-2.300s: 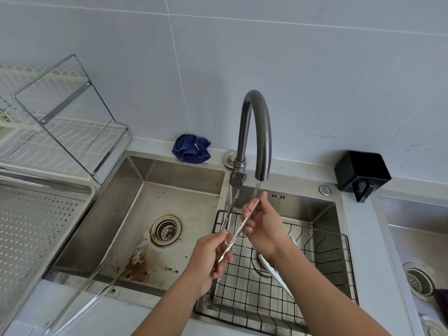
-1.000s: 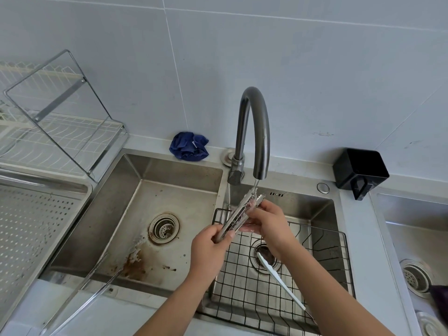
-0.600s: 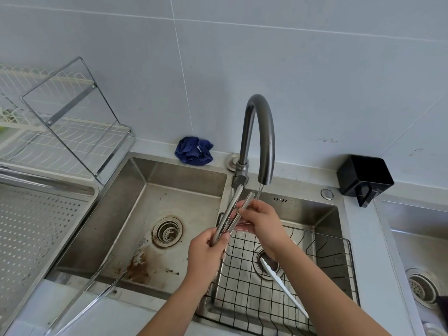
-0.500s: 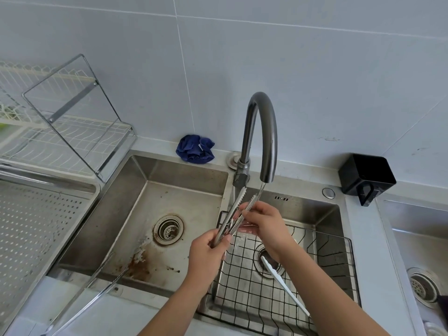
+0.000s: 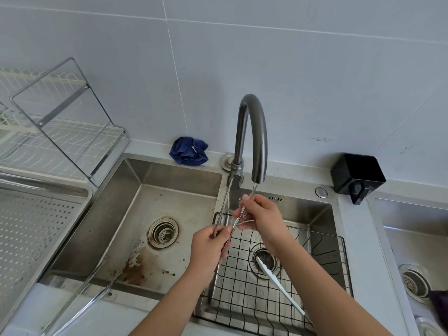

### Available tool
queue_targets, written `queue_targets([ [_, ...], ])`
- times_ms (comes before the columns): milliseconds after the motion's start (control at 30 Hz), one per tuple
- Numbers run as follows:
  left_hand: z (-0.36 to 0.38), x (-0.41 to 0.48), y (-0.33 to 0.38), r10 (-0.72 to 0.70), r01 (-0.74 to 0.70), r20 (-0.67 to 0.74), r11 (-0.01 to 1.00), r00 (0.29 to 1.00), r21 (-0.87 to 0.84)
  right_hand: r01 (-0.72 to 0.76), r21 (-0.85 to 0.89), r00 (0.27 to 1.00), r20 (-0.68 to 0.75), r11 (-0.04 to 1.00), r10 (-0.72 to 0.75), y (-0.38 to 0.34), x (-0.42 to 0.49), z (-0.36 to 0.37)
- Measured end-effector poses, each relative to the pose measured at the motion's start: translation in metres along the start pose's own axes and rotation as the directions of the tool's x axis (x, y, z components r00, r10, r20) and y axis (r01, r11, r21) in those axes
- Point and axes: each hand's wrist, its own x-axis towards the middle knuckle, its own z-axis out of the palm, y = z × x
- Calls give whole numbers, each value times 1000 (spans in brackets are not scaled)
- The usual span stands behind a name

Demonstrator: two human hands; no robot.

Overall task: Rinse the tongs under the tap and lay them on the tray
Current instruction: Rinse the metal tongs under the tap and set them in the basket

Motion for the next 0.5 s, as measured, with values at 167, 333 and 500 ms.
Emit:
queue_targets([
  [167,8,14,8,-14,14,4,1000,1000,10,107,-15,993,-45,994,-108,-8,0,0],
  [333,17,22,14,22,-27,66,997,998,69,159,-1,982,-108,987,-158,-11,-10,-11],
  [500,28,28,16,34,-38,78,998,996,52,191,39,970,-163,981,-183,-15,-13,-24],
])
